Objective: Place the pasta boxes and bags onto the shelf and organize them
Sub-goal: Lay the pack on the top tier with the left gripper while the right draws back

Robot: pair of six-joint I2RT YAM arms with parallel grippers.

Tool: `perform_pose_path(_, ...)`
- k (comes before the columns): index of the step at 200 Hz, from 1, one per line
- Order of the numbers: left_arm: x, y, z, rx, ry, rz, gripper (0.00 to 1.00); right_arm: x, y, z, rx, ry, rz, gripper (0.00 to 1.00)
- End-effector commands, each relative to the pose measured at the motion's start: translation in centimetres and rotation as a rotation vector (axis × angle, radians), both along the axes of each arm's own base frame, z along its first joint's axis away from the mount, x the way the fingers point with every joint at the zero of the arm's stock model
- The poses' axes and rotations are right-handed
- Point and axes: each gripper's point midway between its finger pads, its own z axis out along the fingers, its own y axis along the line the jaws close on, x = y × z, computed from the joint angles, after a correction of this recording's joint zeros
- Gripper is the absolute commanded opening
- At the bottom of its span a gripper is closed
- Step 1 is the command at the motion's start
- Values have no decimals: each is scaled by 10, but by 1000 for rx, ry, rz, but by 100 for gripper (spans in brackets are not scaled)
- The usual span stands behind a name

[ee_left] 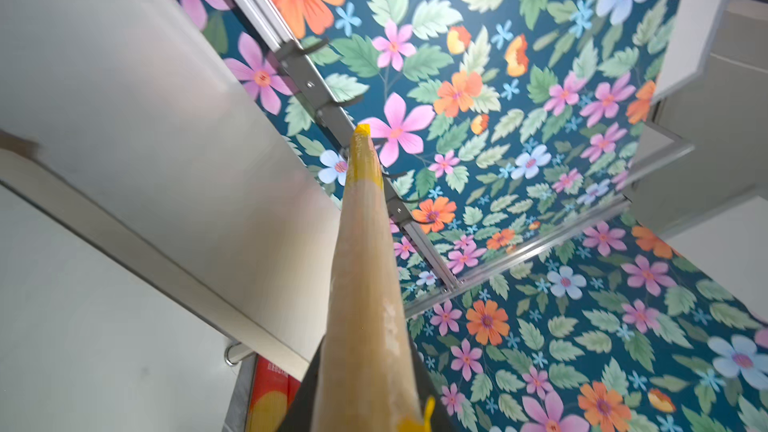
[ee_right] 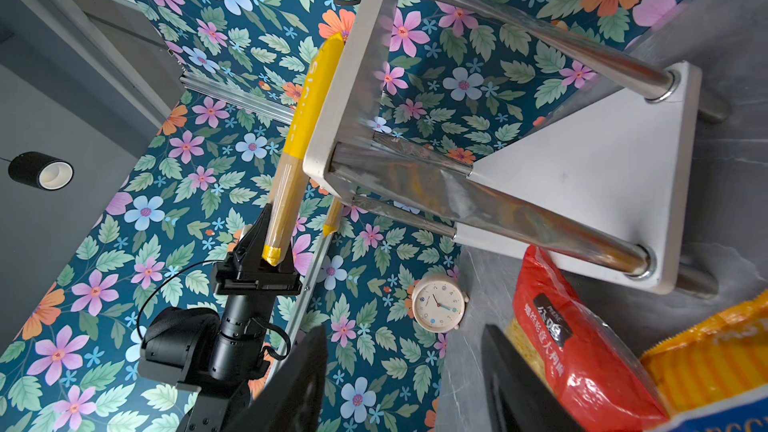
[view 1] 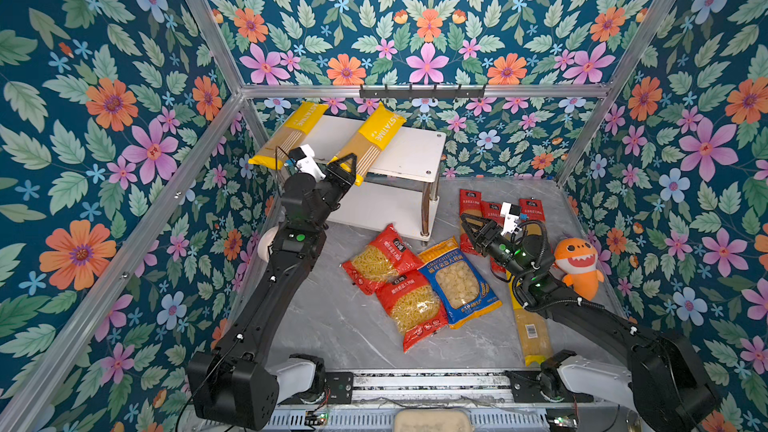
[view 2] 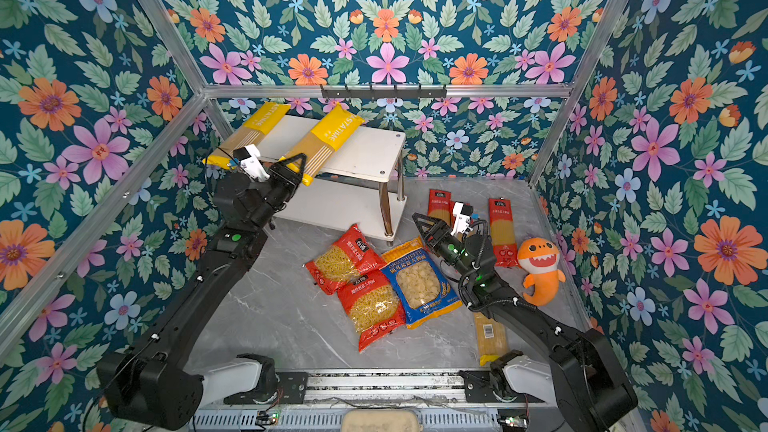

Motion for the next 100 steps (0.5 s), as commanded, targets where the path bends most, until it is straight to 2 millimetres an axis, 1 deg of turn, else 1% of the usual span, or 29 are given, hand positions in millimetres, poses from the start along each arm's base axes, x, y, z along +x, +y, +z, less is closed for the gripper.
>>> perform_pose_path(1,7,26,8,-62,-12,30,0,-1,2,10,35,-39,14,60)
perform_pose_path(13,13,41,0,-77,11,44,0,0,3,8,33,-33,17,60)
perform_pose_path(26,18,52,-8,-99,29,54,0,2,5,5,33,-25,20,60)
perform_pose_path(51,28,62,-19,-139,60,35,0,6,10,1,40,-16,35,60)
perform_pose_path(59,28,65,-19,-151,56,38,0,8,11,0,43,-15,41,60)
perform_pose_path(82,25,70,-14,-155,38,59,9,12,14,-4,54,-8,49,59)
perform_pose_path(100,22,71,-15,-159,40,62,26,15,17,-7,60,-2,56,59)
